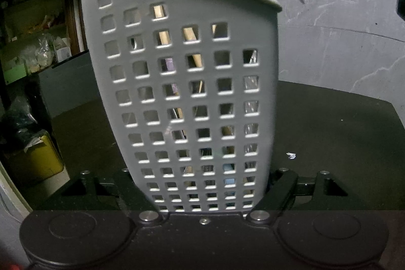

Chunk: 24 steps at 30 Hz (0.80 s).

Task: Organize utensils
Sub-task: 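Raise the scissors with the right tool up above the caddy rim, then lower the scissors into the caddy and open the right tool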

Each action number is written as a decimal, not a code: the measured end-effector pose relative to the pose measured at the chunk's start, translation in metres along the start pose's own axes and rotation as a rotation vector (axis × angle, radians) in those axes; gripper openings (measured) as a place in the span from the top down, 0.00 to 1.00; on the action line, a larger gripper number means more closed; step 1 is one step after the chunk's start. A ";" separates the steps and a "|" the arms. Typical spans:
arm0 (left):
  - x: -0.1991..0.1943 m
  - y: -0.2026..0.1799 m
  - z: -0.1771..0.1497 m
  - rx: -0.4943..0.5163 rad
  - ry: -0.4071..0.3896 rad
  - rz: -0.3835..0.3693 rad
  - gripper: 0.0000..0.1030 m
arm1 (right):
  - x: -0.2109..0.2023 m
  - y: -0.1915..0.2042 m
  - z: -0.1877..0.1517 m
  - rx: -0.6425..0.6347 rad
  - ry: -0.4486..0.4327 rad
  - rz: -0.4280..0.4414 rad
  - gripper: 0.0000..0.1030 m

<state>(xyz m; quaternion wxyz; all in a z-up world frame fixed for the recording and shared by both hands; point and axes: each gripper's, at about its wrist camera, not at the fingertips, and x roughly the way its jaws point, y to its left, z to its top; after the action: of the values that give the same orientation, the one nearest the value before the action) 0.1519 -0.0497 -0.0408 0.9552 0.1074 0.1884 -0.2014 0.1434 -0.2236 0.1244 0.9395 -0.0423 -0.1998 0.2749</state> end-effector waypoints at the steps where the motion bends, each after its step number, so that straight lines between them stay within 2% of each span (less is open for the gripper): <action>1: 0.000 -0.001 0.000 -0.002 0.000 -0.001 0.23 | 0.004 0.002 0.002 0.002 -0.012 0.010 0.68; 10: 0.001 0.003 -0.001 -0.009 -0.001 -0.006 0.23 | 0.037 0.010 -0.003 0.103 -0.040 0.078 0.68; 24: -0.003 0.005 -0.002 -0.007 -0.002 -0.004 0.23 | 0.060 0.010 -0.047 0.223 0.108 0.168 0.68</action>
<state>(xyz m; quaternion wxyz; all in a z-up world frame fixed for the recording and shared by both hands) 0.1506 -0.0441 -0.0404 0.9554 0.1034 0.1883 -0.2028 0.2028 -0.1820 0.1009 0.9214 0.0309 -0.1128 0.3705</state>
